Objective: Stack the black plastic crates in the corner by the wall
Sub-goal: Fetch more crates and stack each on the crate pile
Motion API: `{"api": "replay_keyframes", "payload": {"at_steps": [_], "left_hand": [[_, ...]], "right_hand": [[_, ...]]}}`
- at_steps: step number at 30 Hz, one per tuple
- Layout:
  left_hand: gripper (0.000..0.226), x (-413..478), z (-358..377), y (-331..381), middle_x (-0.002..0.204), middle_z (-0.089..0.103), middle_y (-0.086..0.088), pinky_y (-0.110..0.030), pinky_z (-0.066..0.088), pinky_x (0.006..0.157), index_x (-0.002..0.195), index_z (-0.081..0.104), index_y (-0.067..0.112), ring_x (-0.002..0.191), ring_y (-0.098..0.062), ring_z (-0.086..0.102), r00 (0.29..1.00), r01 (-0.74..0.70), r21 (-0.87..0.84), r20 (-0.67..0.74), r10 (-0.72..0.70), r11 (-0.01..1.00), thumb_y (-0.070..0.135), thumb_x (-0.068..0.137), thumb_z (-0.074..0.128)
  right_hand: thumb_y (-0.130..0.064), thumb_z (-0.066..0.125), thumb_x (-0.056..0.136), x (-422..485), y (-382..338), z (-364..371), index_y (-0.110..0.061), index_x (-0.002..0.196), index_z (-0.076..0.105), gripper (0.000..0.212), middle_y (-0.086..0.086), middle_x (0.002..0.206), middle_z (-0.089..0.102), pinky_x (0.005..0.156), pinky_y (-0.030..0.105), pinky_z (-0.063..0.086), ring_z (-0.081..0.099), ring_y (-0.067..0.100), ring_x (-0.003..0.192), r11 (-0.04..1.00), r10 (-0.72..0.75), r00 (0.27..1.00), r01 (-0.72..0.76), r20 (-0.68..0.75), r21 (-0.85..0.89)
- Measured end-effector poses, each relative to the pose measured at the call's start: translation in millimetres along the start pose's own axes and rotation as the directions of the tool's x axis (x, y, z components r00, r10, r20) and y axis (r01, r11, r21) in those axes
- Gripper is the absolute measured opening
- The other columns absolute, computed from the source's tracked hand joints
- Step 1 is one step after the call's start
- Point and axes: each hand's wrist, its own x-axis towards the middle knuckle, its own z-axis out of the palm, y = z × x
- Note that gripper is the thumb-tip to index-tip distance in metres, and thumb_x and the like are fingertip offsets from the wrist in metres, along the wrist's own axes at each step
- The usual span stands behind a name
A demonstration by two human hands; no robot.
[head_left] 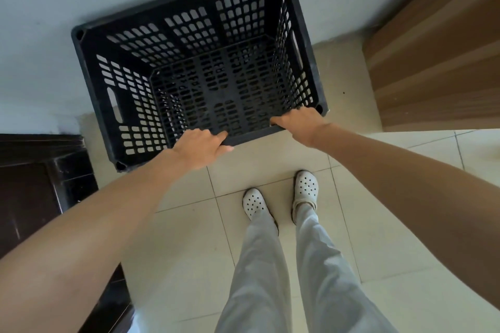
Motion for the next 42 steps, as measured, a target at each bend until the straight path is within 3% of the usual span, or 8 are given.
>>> {"api": "replay_keyframes", "payload": {"at_steps": [6, 22, 25, 27, 29, 33, 38, 42], "left_hand": [[0.056, 6.9, -8.8, -9.0, 0.093, 0.067, -0.012, -0.04, 0.048, 0.077, 0.125, 0.051, 0.013, 0.092, -0.034, 0.066, 0.995, -0.099, -0.035, 0.028, 0.1, 0.994, 0.056, 0.1, 0.026], [0.055, -0.4, 1.7, 7.9, 0.083, 0.053, -0.011, -0.037, 0.036, 0.073, 0.125, 0.05, 0.012, 0.098, -0.037, 0.06, 0.998, -0.026, -0.166, 0.058, 0.036, 0.986, 0.055, 0.1, 0.028], [0.057, -5.4, 4.7, 5.8, 0.084, 0.054, -0.009, -0.038, 0.039, 0.074, 0.125, 0.049, 0.014, 0.097, -0.035, 0.06, 0.994, -0.039, -0.196, 0.091, 0.057, 0.98, 0.06, 0.098, 0.028], [0.061, -2.8, -0.2, 0.8, 0.09, 0.059, -0.009, -0.038, 0.04, 0.074, 0.124, 0.051, 0.018, 0.1, -0.034, 0.062, 0.99, -0.042, -0.186, 0.125, 0.066, 0.982, 0.066, 0.095, 0.025], [0.064, 5.0, -12.6, 0.8, 0.099, 0.064, -0.009, -0.04, 0.04, 0.077, 0.118, 0.057, 0.022, 0.104, -0.032, 0.062, 0.988, -0.038, -0.19, 0.139, 0.065, 0.981, 0.069, 0.094, 0.02], [0.047, 31.6, -40.3, 23.6, 0.103, 0.066, -0.002, -0.041, 0.04, 0.077, 0.114, 0.057, 0.028, 0.101, -0.029, 0.062, 0.998, -0.032, -0.399, -0.056, 0.011, 0.916, 0.057, 0.1, 0.022], [0.044, 90.8, -73.7, 31.9, 0.142, 0.048, -0.003, -0.044, 0.049, 0.089, 0.147, 0.034, 0.024, 0.126, -0.026, 0.048, 0.927, -0.06, -0.448, -0.356, -0.116, 0.892, 0.022, 0.103, 0.038], [0.054, 162.1, -130.4, 19.4, 0.155, 0.031, -0.01, -0.042, 0.031, 0.115, 0.153, 0.024, 0.016, 0.143, -0.027, 0.028, 0.804, -0.074, -0.395, -0.568, -0.18, 0.916, 0.016, 0.101, 0.039]], "right_hand": [[0.005, 0.047, 0.089, 0.5, 5.9, -2.5, -0.032, 0.143, 0.036, 0.066, 0.009, 0.126, 0.061, 0.081, 0.04, 0.049, 0.061, 0.032, 0.11, 0.999, -0.026, 0.999, 0.025, -0.021, -0.03], [0.001, 0.043, 0.093, -7.5, -6.7, 3.8, -0.031, 0.14, 0.04, 0.058, 0.009, 0.111, 0.065, 0.07, 0.035, 0.046, 0.063, 0.03, 0.097, 0.996, 0.058, 0.998, -0.058, -0.002, -0.065], [-0.034, 0.041, 0.101, -10.7, -3.2, 6.7, -0.03, 0.138, 0.039, 0.038, 0.005, 0.119, 0.063, 0.077, 0.038, 0.051, 0.063, 0.028, 0.099, 0.999, -0.022, 0.997, 0.024, 0.075, -0.032], [-0.058, 0.032, 0.096, -11.2, 6.2, 3.2, -0.029, 0.139, 0.037, 0.052, 0.002, 0.132, 0.057, 0.094, 0.043, 0.048, 0.058, 0.026, 0.114, 0.996, -0.072, 0.995, 0.075, 0.071, -0.04], [-0.065, 0.023, 0.093, -10.5, 14.4, -2.7, -0.026, 0.144, 0.036, 0.065, 0.002, 0.146, 0.045, 0.113, 0.044, 0.031, 0.041, 0.024, 0.136, 0.996, -0.088, 0.99, 0.087, -0.112, -0.013], [-0.057, 0.025, 0.098, 2.7, 32.0, -13.2, -0.021, 0.153, 0.021, 0.066, 0.002, 0.161, 0.02, 0.119, 0.043, 0.011, 0.013, 0.022, 0.149, 0.977, 0.169, 0.894, -0.098, -0.415, 0.187], [-0.027, 0.046, 0.099, 33.5, 59.4, -16.1, -0.014, 0.155, -0.004, 0.077, 0.005, 0.163, -0.006, 0.119, 0.038, 0.004, 0.0, 0.023, 0.151, 0.91, 0.376, 0.814, -0.234, -0.443, 0.342], [-0.022, 0.044, 0.099, 60.4, 80.1, -34.2, -0.009, 0.155, -0.007, 0.077, 0.009, 0.163, -0.005, 0.122, 0.041, 0.012, 0.003, 0.023, 0.151, 0.821, 0.482, 0.777, -0.239, -0.406, 0.518]]}}
